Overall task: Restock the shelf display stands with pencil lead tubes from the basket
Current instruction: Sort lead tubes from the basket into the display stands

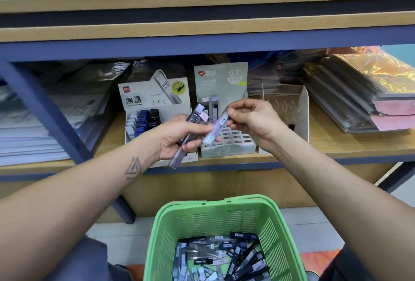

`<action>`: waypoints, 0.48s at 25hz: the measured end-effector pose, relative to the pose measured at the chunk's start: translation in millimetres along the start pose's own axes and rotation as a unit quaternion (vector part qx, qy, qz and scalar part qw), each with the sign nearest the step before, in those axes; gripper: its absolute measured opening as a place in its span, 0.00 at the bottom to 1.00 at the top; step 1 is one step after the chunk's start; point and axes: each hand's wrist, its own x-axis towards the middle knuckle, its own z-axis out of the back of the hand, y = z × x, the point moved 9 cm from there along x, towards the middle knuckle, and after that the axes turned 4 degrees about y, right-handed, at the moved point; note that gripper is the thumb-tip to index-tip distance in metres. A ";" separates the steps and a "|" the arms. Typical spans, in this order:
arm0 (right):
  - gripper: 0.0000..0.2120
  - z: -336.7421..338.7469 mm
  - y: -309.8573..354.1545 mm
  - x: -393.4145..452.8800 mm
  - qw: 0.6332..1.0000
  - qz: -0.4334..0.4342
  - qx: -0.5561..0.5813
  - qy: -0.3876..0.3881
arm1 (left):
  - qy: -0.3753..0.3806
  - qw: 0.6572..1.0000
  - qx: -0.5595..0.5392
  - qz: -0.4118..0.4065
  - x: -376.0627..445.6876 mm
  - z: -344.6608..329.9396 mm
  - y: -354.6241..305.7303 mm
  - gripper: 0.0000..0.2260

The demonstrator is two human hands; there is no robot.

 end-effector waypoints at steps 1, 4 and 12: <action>0.05 -10.7 0.3 1.8 1.000 0.006 -0.001 0.009 | 0.004 1.000 0.009 -0.004 -6.3 3.4 -3.7 0.17; 0.09 -44.4 11.1 2.8 0.993 0.070 -0.089 0.020 | -0.016 1.000 0.016 -0.018 -23.3 18.6 -15.1 0.12; 0.21 -158.5 30.2 -26.5 0.749 0.368 -0.538 0.121 | -0.186 0.980 -0.033 -0.063 -66.2 97.0 -34.4 0.09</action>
